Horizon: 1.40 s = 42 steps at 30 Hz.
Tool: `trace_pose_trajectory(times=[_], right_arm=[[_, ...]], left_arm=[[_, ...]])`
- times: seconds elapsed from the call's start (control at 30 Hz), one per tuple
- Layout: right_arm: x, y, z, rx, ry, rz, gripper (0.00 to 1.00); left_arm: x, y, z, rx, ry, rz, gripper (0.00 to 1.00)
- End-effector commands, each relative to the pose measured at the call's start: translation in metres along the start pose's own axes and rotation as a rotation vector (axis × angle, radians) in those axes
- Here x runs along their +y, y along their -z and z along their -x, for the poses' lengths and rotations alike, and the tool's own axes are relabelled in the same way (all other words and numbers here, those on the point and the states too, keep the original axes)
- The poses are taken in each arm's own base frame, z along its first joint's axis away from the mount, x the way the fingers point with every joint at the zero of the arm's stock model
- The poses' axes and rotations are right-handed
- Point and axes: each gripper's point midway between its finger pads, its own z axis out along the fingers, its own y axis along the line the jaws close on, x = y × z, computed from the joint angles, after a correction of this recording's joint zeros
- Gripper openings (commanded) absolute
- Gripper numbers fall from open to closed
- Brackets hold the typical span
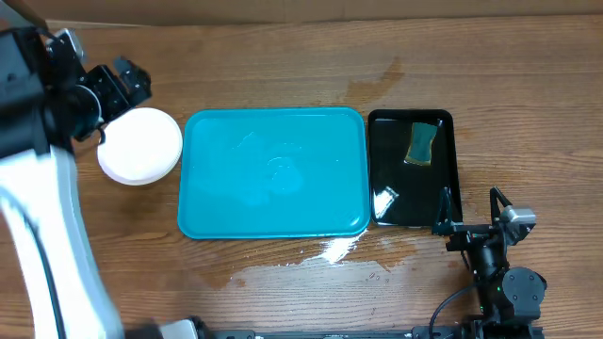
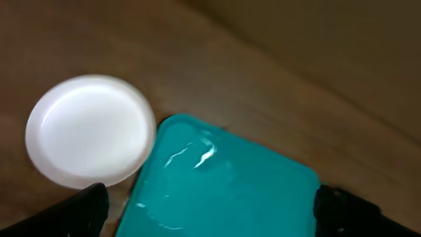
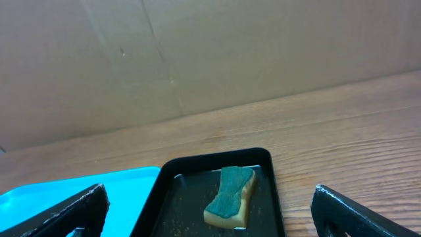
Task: Clean dirty plates on tray and stack at the side
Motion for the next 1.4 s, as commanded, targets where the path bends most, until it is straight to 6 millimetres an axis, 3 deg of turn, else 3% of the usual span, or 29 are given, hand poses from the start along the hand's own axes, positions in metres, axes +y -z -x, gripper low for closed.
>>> trace_pose_trajectory(times=[0.0, 0.17, 0.23, 0.33, 0.47, 0.67, 0.77, 0.87, 0.97, 1.1, 1.23, 1.37], right_arm=[[-0.002, 0.000, -0.001, -0.004, -0.004, -0.004, 1.00], [-0.002, 0.000, -0.001, -0.004, -0.004, -0.004, 1.00], [-0.002, 0.000, -0.001, -0.004, -0.004, -0.004, 1.00], [-0.002, 0.000, -0.001, -0.004, -0.004, -0.003, 1.00], [-0.002, 0.000, -0.001, -0.004, -0.004, -0.004, 1.00], [-0.002, 0.000, -0.001, -0.004, -0.004, -0.003, 1.00], [-0.002, 0.000, -0.001, -0.004, -0.004, -0.003, 1.00], [-0.002, 0.000, -0.001, -0.004, -0.004, -0.003, 1.00], [-0.002, 0.000, -0.001, -0.004, -0.004, -0.003, 1.00], [-0.002, 0.000, -0.002, -0.004, -0.004, -0.004, 1.00], [-0.002, 0.000, -0.001, -0.004, -0.004, -0.003, 1.00], [-0.002, 0.000, -0.002, -0.004, -0.004, -0.003, 1.00]], left_arm=[[-0.038, 0.058, -0.002, -0.121, -0.079, -0.084, 1.00], [-0.071, 0.124, -0.019, -0.246, -0.164, -0.181, 1.00], [-0.074, 0.144, -0.030, -0.276, -0.195, -0.193, 1.00], [-0.069, 0.159, -0.050, -0.289, -0.197, -0.197, 1.00], [-0.052, 0.149, -0.086, -0.247, -0.186, -0.183, 1.00], [-0.019, 0.104, -0.141, -0.191, -0.186, -0.145, 1.00], [-0.012, 0.082, -0.149, -0.256, -0.182, -0.178, 1.00], [-0.014, 0.073, -0.140, -0.399, -0.175, -0.240, 1.00], [-0.024, 0.082, -0.124, -0.596, -0.191, -0.329, 1.00], [-0.035, 0.110, -0.113, -0.849, -0.249, -0.437, 1.00], [-0.031, 0.129, -0.119, -1.013, -0.271, -0.478, 1.00], [-0.019, 0.129, -0.130, -1.096, -0.262, -0.474, 1.00]])
